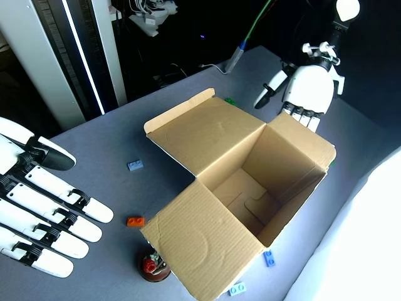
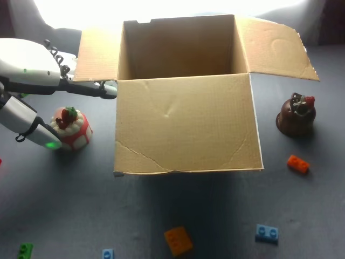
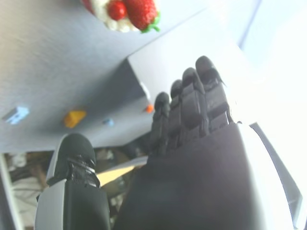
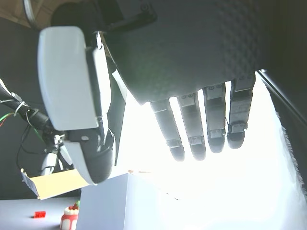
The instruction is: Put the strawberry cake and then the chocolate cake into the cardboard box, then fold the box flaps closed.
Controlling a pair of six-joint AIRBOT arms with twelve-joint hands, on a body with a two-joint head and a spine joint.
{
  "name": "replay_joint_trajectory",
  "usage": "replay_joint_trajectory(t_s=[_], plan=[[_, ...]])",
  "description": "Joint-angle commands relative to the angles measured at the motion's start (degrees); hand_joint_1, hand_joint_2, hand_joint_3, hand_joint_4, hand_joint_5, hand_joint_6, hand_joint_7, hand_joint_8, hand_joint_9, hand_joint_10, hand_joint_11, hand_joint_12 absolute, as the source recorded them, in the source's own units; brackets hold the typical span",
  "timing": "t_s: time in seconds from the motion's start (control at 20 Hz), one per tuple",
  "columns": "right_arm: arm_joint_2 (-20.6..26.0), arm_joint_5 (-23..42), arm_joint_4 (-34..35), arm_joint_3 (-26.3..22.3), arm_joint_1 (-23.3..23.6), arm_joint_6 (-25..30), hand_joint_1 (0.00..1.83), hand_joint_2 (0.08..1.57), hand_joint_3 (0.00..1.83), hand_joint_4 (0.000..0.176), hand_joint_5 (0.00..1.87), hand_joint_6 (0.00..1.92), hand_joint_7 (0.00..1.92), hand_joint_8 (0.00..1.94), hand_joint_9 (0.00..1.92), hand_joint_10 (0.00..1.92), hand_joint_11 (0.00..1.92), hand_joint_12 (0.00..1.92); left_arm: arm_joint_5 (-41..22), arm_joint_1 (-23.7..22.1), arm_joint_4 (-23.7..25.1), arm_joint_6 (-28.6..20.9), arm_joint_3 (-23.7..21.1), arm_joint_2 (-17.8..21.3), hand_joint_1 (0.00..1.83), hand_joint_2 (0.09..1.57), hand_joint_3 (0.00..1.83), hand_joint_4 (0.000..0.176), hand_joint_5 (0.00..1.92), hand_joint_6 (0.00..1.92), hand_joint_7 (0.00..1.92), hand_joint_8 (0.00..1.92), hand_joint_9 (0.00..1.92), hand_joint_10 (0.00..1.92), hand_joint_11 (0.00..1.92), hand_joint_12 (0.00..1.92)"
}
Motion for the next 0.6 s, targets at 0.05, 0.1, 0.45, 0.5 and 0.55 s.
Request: replay_joint_trajectory(t_s=[0.05, 0.1, 0.45, 0.5, 0.55], plan=[[0.6, 6.8, 0.3, 0.1, 0.5, -0.1, 0.48, 1.13, 0.0, 0.0, 0.0, 0.0, 0.04, 0.0, 0.02, 0.01, 0.0, 0.0, 0.5, 0.8, -3.8, -0.2, 1.7, -0.6, 0.86, 0.98, 0.0, 0.042, 0.01, 0.0, 0.0, 0.0, 0.03, 0.0, 0.0, 0.4], [0.6, 6.9, 0.3, 0.1, 0.5, -0.1, 0.52, 1.12, 0.0, 0.0, 0.0, 0.0, 0.03, 0.0, 0.02, 0.0, 0.0, 0.0, 0.7, 1.3, -3.8, -0.2, 2.3, -1.1, 0.94, 0.96, 0.0, 0.048, 0.01, 0.0, 0.01, 0.0, 0.03, 0.0, 0.0, 0.38], [0.6, 7.2, 0.3, 0.1, 0.5, -0.7, 0.57, 1.09, 0.0, 0.0, 0.01, 0.0, 0.03, 0.0, 0.02, 0.0, 0.0, 0.0, 1.6, 3.5, -4.2, 0.6, 3.0, -2.7, 1.02, 0.97, 0.0, 0.027, 0.0, 0.0, 0.03, 0.0, 0.05, 0.01, 0.0, 0.42], [0.6, 7.2, 0.3, 0.1, 0.4, -1.0, 0.56, 1.1, 0.0, 0.0, 0.03, 0.01, 0.04, 0.0, 0.02, 0.0, 0.0, 0.0, 1.9, 4.3, -4.3, 0.9, 3.1, -3.1, 1.04, 0.98, 0.0, 0.016, 0.01, 0.0, 0.04, 0.0, 0.07, 0.01, 0.0, 0.48], [0.6, 7.2, 0.3, 0.1, 0.4, -1.1, 0.52, 1.1, 0.0, 0.0, 0.02, 0.01, 0.04, 0.0, 0.02, 0.0, 0.01, 0.0, 2.1, 4.8, -4.3, 1.0, 3.1, -3.3, 1.02, 0.99, 0.01, 0.014, 0.01, 0.0, 0.04, 0.0, 0.07, 0.01, 0.0, 0.5]])
